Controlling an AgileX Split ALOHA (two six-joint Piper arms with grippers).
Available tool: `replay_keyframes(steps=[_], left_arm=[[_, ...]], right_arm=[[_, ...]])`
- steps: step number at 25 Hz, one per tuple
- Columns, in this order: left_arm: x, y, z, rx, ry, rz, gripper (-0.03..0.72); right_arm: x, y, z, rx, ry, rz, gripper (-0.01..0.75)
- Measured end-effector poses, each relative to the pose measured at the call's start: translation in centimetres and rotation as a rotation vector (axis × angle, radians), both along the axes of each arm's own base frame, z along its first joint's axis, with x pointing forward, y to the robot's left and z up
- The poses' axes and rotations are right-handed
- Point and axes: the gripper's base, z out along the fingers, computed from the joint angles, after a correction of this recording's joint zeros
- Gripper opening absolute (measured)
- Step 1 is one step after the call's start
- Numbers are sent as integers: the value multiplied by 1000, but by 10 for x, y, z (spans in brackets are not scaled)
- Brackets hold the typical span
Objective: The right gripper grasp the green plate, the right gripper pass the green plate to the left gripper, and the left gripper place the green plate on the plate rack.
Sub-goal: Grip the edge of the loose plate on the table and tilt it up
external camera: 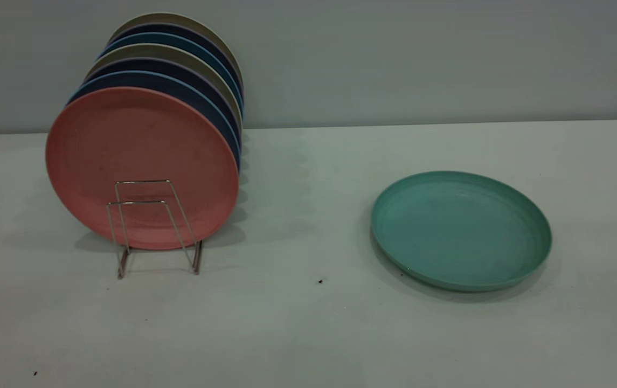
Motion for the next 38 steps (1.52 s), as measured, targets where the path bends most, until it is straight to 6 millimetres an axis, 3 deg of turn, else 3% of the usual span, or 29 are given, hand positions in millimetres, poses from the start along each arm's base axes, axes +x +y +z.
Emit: replay_keyframes(steps=[7, 13, 17, 20, 25, 29, 34, 38], left_arm=[[100, -3, 23, 1, 55, -63, 584], [178, -13, -1, -52, 162, -165, 584], [214, -25, -30, -138, 212, -260, 584], [233, -43, -54, -201, 246, -350, 584], [250, -91, -94, -265, 296, -503, 584], [259, -127, -127, -278, 301, -542, 584], [260, -160, -162, -293, 339, -546, 585], [259, -173, -180, -300, 359, -530, 585]], right_arm=[[83, 17, -3, 116, 92, 129, 540], [141, 30, -37, 233, 184, 201, 540], [171, 34, -71, 308, 256, 182, 540], [188, 34, -99, 328, 314, 149, 540], [208, 30, -145, 310, 398, 69, 540], [229, 26, -169, 312, 447, 40, 540], [262, 3, -195, 392, 509, -3, 540], [285, -20, -218, 478, 552, -36, 540]])
